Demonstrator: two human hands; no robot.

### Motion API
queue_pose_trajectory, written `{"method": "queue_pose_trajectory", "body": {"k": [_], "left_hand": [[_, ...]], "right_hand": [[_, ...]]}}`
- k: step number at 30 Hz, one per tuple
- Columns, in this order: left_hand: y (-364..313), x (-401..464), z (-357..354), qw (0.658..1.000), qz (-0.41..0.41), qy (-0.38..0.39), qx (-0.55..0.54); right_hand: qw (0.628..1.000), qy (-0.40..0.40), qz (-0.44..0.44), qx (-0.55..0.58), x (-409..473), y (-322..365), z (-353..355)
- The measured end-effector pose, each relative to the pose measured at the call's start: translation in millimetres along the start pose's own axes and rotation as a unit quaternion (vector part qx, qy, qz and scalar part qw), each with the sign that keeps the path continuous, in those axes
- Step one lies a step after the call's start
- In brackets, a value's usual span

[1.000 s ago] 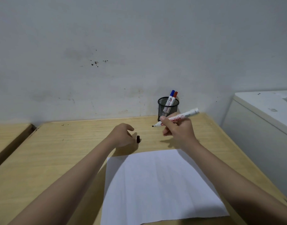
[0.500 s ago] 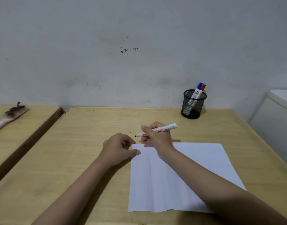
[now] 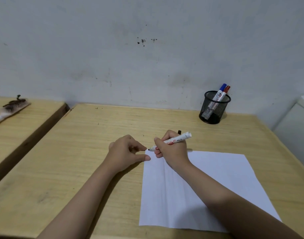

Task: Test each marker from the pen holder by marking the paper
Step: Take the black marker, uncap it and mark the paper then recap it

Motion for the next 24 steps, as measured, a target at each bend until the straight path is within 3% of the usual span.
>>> {"method": "queue_pose_trajectory", "body": {"k": [24], "left_hand": [[-3.1,5.4,2.8,0.995,-0.052,0.001,0.081]], "right_hand": [[0.999,0.034,-0.011,0.001,1.3,-4.9,-8.8]]}}
Point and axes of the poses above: each hand's wrist, its own x-axis towards the middle knuckle, its own z-axis out of the back of the hand, y = z × x, the point moved 9 cm from there along x, towards the middle knuckle, and after that the axes turned 9 degrees about -y, right-handed, at the moved point
